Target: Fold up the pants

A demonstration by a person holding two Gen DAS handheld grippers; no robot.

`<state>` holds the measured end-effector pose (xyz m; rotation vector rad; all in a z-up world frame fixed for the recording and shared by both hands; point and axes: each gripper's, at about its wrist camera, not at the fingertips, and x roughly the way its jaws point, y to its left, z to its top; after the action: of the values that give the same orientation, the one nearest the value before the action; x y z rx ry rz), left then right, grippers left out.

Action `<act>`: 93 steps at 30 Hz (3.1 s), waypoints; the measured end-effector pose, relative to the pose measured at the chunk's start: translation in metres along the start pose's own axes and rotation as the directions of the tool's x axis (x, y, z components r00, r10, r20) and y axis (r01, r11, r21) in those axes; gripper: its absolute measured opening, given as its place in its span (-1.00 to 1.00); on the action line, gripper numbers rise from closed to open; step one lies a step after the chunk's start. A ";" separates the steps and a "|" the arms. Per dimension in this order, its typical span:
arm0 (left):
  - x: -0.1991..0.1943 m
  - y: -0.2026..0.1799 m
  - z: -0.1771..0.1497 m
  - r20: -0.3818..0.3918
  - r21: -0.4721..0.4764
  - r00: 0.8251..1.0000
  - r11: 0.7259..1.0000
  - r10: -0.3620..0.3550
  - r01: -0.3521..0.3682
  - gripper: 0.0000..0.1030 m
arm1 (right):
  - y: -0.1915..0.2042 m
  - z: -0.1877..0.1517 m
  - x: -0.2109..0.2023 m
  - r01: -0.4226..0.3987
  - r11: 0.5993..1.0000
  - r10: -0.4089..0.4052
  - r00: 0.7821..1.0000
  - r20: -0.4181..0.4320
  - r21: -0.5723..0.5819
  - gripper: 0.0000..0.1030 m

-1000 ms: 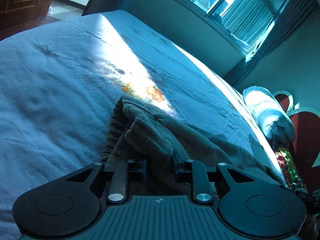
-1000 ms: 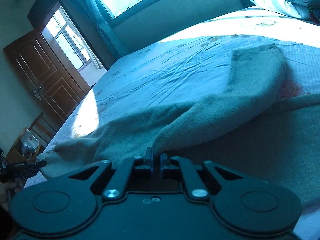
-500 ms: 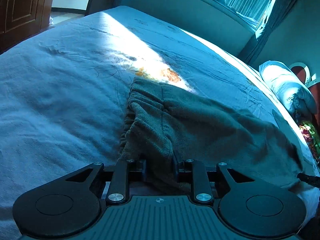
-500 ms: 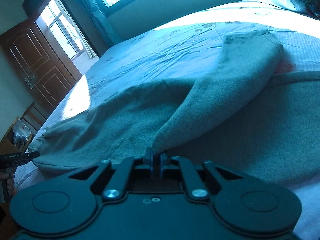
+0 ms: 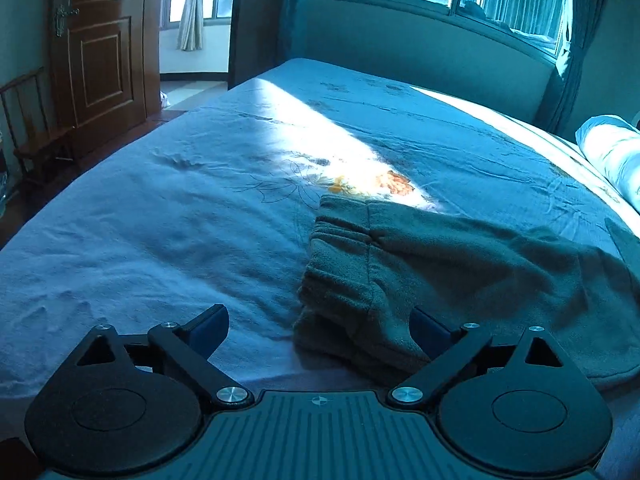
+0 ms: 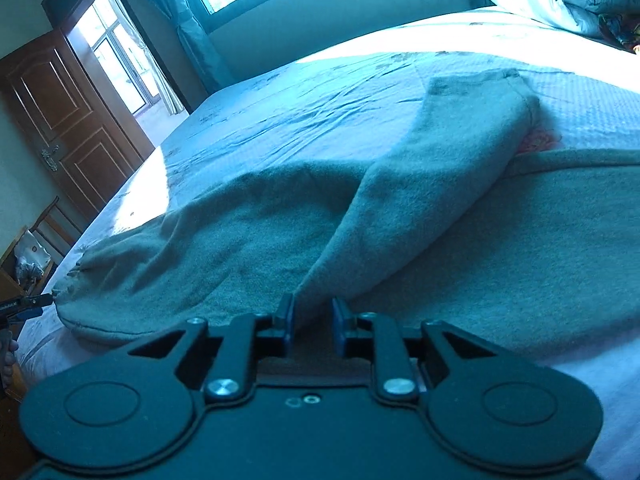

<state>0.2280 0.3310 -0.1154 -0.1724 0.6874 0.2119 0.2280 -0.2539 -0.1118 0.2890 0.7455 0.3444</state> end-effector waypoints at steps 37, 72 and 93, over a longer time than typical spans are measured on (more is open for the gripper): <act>0.040 -0.253 -0.046 -0.102 0.208 0.995 0.978 0.004 0.017 1.00 | -0.035 0.109 0.129 0.365 0.903 -0.378 0.926 -0.018 -0.225 -1.00; 0.038 -0.250 -0.055 -0.070 0.203 0.997 0.978 -0.039 0.052 1.00 | -0.072 0.055 -0.005 0.433 0.900 -0.429 0.900 0.081 -0.048 -1.00; 0.029 -0.287 -0.058 -0.077 0.196 0.997 0.980 -0.008 0.023 1.00 | -0.029 0.075 0.084 0.432 0.773 -0.443 0.892 0.092 -0.464 -0.33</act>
<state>0.2859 0.0451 -0.1529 0.0041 0.7777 0.1213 0.3439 -0.2561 -0.1216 -0.3591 0.7028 0.0740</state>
